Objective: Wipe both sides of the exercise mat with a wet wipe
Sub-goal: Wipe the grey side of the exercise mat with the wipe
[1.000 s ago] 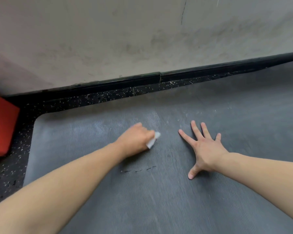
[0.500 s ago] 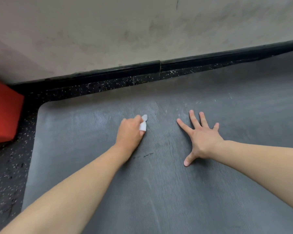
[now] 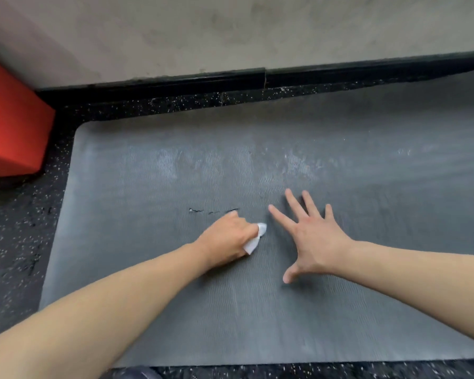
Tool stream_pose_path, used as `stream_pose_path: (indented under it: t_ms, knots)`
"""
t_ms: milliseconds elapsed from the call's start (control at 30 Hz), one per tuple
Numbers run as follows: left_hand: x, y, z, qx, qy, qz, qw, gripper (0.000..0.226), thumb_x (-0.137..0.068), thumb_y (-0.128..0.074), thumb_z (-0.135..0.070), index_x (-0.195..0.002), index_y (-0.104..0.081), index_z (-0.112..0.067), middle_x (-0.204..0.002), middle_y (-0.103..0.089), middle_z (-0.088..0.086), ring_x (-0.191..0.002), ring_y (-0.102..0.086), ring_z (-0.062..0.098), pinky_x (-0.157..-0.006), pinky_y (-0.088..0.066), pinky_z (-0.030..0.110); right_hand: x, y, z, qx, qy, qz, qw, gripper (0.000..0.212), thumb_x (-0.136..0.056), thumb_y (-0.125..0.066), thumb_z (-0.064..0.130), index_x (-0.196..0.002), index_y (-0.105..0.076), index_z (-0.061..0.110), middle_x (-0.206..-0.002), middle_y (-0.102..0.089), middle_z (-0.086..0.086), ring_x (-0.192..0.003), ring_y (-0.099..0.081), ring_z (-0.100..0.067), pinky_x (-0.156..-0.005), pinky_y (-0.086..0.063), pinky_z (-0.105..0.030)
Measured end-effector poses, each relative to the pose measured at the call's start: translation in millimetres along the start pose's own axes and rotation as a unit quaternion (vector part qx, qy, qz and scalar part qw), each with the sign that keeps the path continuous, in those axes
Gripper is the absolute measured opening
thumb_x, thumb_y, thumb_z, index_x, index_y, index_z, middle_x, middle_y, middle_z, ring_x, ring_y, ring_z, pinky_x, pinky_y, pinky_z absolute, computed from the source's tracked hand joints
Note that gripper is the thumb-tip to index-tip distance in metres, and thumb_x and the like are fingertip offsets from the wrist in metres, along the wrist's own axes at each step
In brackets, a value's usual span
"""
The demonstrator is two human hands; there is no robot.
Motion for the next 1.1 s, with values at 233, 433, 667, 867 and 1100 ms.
stream_pose_path:
  t_ms: [233,433,667,867,1100]
  knots:
    - [7,24,42,0.036,0.181,-0.108,0.977,0.012,-0.087,-0.049,-0.024,-0.076,-0.048,-0.018,-0.055,-0.056,0.007,-0.051,-0.055,0.034,-0.057,-0.03,0.033,10,-24,3,0.02,-0.015,0.013,1.0,0.162,-0.049,-0.082,0.086,-0.158,0.031,0.043,-0.164,0.043,-0.008,-0.153,0.033,-0.044,-0.12,0.0,-0.077]
    - [14,-1,-11,-0.04,-0.057,0.036,0.997,0.017,-0.089,-0.046,-0.025,-0.075,-0.048,-0.017,-0.06,-0.056,0.003,-0.054,-0.051,0.027,-0.059,-0.036,0.034,9,-24,2,0.011,-0.024,0.019,0.999,0.165,-0.046,-0.084,0.085,-0.158,0.03,0.045,-0.164,0.045,-0.007,-0.153,0.034,-0.043,-0.12,0.001,-0.078]
    - [45,-14,-64,0.039,-0.098,0.082,0.991,0.014,-0.089,-0.051,-0.025,-0.084,-0.038,-0.023,-0.06,-0.057,0.005,-0.057,-0.054,0.03,-0.062,-0.035,0.036,7,-29,0,0.004,-0.029,0.02,0.999,0.165,-0.046,-0.085,0.084,-0.157,0.03,0.046,-0.162,0.047,-0.006,-0.152,0.035,-0.042,-0.12,0.002,-0.077]
    - [39,3,-15,0.016,-0.036,0.004,0.999,0.02,-0.091,-0.058,-0.027,-0.076,-0.048,-0.02,-0.059,-0.056,0.004,-0.053,-0.054,0.029,-0.06,-0.034,0.036,5,-31,0,0.009,-0.031,0.022,0.999,0.165,-0.046,-0.084,0.085,-0.156,0.033,0.046,-0.161,0.048,-0.006,-0.152,0.036,-0.041,-0.12,0.002,-0.077]
    - [97,-39,-118,0.051,-0.303,0.181,0.934,0.024,-0.089,-0.063,-0.017,-0.089,-0.04,-0.018,-0.071,-0.057,0.0,-0.063,-0.049,0.023,-0.071,-0.037,0.034,8,-30,1,0.002,-0.027,0.014,1.0,0.164,-0.046,-0.084,0.085,-0.159,0.029,0.045,-0.164,0.044,-0.006,-0.154,0.032,-0.042,-0.12,0.002,-0.077]
Point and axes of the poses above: each hand's wrist, its own x-axis away from the middle knuckle, its own y-axis out of the back of the hand, z = x × y, the point moved 8 cm from there along -x, towards the middle knuckle
